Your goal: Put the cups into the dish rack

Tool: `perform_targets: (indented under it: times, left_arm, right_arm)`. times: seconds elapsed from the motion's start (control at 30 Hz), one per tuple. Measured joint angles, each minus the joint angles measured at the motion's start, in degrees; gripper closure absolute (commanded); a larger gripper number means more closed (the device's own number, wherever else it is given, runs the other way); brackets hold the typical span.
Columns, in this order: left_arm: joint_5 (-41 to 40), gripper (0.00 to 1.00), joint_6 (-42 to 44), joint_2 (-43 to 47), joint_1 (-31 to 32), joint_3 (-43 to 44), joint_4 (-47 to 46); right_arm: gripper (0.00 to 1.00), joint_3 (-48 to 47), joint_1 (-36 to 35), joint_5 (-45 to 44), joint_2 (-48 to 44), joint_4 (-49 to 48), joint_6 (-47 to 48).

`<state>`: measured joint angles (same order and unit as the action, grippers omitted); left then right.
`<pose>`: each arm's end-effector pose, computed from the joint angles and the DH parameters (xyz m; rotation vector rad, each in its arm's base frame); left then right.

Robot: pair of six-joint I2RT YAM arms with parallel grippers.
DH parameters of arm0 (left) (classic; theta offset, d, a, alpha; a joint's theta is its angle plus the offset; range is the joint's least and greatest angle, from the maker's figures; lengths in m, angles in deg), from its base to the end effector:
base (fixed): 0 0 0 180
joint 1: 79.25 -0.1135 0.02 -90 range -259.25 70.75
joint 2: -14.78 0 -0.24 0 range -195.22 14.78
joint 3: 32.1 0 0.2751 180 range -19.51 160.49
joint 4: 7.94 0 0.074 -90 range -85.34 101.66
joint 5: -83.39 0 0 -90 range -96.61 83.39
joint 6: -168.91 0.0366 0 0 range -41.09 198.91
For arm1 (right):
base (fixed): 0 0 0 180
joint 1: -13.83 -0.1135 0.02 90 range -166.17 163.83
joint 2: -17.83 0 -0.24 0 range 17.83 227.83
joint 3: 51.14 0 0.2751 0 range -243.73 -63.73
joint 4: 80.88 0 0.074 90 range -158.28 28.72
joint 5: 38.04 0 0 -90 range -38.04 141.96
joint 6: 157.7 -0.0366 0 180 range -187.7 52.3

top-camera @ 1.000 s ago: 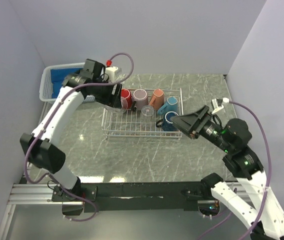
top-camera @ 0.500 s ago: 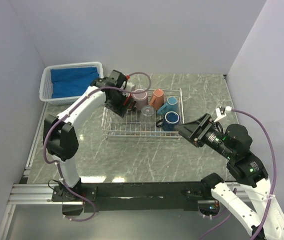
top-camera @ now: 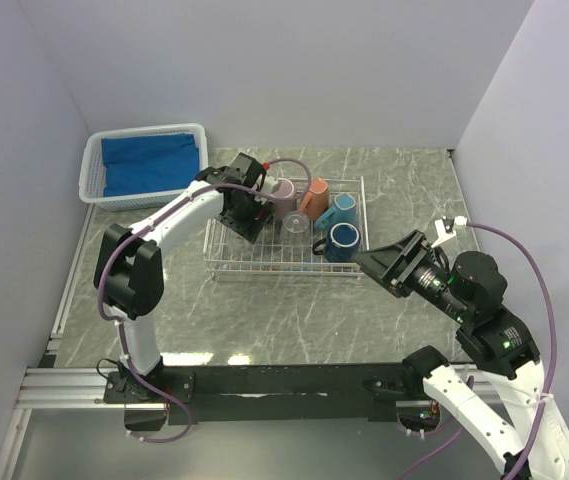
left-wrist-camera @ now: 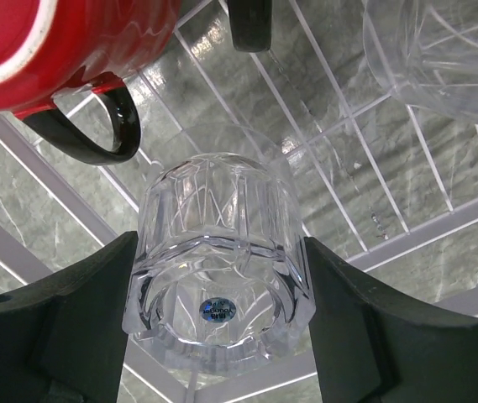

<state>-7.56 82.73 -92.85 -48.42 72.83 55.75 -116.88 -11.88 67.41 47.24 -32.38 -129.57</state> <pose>0.3539 -0.2105 0.2279 0.8099 2.6123 -0.1114 0.1213 0.0692 0.3713 0.4066 1.9413 1.2946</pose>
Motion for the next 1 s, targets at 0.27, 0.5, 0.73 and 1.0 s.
perform_targets:
  times: [0.27,0.5,0.73,1.0]
  left_arm:
    - [0.8,0.28,-0.5,0.0,0.3,-0.1,-0.3]
    - [2.5,0.04,-0.9,0.6,0.7,0.5,2.6]
    - [7.6,0.04,-2.0,8.2,0.7,6.0,6.4]
    - [11.9,0.04,-1.9,22.4,-2.0,17.0,7.1]
  right_arm:
    - [0.30,0.0,0.0,0.0,-0.3,0.5,0.0]
    - [0.25,-0.2,0.0,-0.1,0.5,2.6,0.9]
    - [0.04,-3.3,0.0,-2.0,6.6,8.7,5.4]
    - [0.00,-11.6,0.0,-6.3,12.4,16.4,11.5]
